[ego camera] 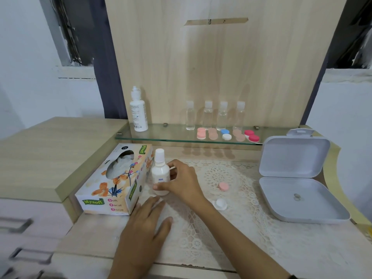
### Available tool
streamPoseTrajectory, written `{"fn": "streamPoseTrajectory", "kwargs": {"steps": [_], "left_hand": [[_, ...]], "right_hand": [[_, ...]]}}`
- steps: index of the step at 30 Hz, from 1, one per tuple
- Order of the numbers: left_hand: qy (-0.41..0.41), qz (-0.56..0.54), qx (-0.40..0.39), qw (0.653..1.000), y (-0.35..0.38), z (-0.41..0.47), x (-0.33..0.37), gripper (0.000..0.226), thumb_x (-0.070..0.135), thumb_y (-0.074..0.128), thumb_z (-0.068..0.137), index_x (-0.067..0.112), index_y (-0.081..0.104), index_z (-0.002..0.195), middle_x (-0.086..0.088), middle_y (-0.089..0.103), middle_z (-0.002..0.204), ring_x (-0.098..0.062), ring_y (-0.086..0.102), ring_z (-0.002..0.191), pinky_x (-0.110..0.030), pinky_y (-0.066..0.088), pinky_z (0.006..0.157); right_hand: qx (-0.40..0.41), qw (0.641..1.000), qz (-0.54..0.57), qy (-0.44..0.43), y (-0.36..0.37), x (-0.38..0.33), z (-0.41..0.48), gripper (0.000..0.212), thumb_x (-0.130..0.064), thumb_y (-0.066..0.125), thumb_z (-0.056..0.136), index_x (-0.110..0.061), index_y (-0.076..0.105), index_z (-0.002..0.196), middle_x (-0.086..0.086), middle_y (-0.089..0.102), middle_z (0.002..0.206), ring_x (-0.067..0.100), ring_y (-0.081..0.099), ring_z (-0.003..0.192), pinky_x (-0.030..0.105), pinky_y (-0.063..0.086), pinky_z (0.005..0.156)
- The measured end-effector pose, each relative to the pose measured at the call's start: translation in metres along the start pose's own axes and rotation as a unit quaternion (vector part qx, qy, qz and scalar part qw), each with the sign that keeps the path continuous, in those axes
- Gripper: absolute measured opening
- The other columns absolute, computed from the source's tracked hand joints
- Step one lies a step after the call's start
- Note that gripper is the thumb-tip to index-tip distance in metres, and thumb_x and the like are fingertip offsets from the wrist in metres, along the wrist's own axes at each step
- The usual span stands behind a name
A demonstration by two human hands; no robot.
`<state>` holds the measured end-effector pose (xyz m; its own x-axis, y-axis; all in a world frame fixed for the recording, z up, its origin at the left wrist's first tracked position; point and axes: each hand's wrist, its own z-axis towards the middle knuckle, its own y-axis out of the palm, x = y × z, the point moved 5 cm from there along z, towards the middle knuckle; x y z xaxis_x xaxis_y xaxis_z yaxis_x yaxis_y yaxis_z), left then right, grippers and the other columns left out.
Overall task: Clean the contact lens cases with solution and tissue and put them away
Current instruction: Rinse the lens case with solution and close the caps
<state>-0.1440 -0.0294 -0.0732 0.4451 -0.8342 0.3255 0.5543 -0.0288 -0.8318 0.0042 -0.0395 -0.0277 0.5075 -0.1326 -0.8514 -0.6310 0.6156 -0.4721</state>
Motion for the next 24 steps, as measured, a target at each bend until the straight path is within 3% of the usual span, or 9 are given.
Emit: {"fn": "streamPoseTrajectory", "kwargs": {"steps": [6, 9, 12, 15, 18, 21, 24], "left_hand": [[0.01, 0.012, -0.001, 1.0, 0.002, -0.001, -0.001, 0.058, 0.051, 0.034, 0.091, 0.01, 0.066, 0.115, -0.005, 0.063, 0.121, -0.022, 0.06, 0.11, -0.046, 0.045, 0.092], [0.012, 0.008, -0.007, 1.0, 0.002, -0.001, -0.001, 0.07, 0.058, 0.019, 0.095, 0.01, 0.066, 0.116, -0.004, 0.062, 0.123, -0.02, 0.058, 0.113, -0.047, 0.04, 0.097], [0.013, -0.006, -0.007, 1.0, 0.001, -0.002, -0.001, 0.07, 0.059, 0.02, 0.094, 0.011, 0.066, 0.116, -0.004, 0.062, 0.123, -0.02, 0.056, 0.115, -0.047, 0.04, 0.098], [0.007, -0.046, 0.015, 0.999, -0.001, -0.003, -0.003, 0.054, 0.054, 0.038, 0.088, 0.015, 0.069, 0.111, 0.002, 0.063, 0.12, -0.013, 0.053, 0.112, -0.045, 0.05, 0.092], [0.014, -0.064, 0.028, 0.997, -0.004, -0.003, -0.002, 0.043, 0.046, 0.043, 0.082, 0.022, 0.07, 0.106, 0.008, 0.063, 0.114, -0.007, 0.055, 0.107, -0.031, 0.053, 0.084], [0.045, -0.063, 0.033, 0.996, -0.008, 0.006, 0.009, 0.038, 0.041, 0.044, 0.081, 0.022, 0.071, 0.101, 0.008, 0.066, 0.106, -0.002, 0.05, 0.103, -0.017, 0.045, 0.084], [0.063, -0.052, 0.017, 0.997, -0.012, 0.026, 0.037, 0.03, 0.031, 0.049, 0.087, 0.022, 0.067, 0.109, 0.009, 0.062, 0.112, -0.002, 0.049, 0.108, -0.016, 0.042, 0.086]], "right_hand": [[-0.02, 1.0, 0.003, -0.009, 0.004, 0.002, -0.003, 0.059, -0.027, 0.09, 0.057, -0.018, 0.06, 0.107, -0.001, 0.069, 0.1, 0.013, 0.063, 0.089, 0.025, 0.052, 0.076], [-0.064, 0.998, -0.001, 0.001, -0.002, 0.004, -0.002, 0.074, -0.024, 0.09, 0.058, -0.016, 0.056, 0.124, 0.003, 0.067, 0.111, 0.014, 0.063, 0.095, 0.027, 0.052, 0.084], [-0.057, 0.998, 0.009, 0.024, -0.028, 0.005, -0.004, 0.086, -0.017, 0.089, 0.06, -0.017, 0.049, 0.136, 0.002, 0.064, 0.119, 0.013, 0.061, 0.101, 0.026, 0.051, 0.088], [-0.016, 1.0, -0.018, 0.01, -0.067, 0.012, -0.018, 0.067, -0.019, 0.087, 0.064, -0.022, 0.06, 0.125, -0.007, 0.065, 0.115, 0.005, 0.061, 0.097, 0.014, 0.046, 0.076], [-0.017, 0.994, -0.106, 0.016, -0.1, 0.031, -0.041, 0.051, -0.027, 0.085, 0.066, -0.027, 0.066, 0.113, -0.014, 0.066, 0.107, 0.001, 0.059, 0.088, 0.009, 0.04, 0.066], [-0.051, 0.985, -0.156, 0.051, -0.114, 0.052, -0.064, 0.051, -0.033, 0.085, 0.065, -0.03, 0.066, 0.112, -0.017, 0.063, 0.101, -0.002, 0.056, 0.087, 0.009, 0.041, 0.066], [-0.042, 0.987, -0.144, 0.054, -0.119, 0.062, -0.075, 0.053, -0.035, 0.087, 0.062, -0.031, 0.066, 0.11, -0.017, 0.061, 0.096, -0.002, 0.055, 0.086, 0.01, 0.042, 0.069]]}}
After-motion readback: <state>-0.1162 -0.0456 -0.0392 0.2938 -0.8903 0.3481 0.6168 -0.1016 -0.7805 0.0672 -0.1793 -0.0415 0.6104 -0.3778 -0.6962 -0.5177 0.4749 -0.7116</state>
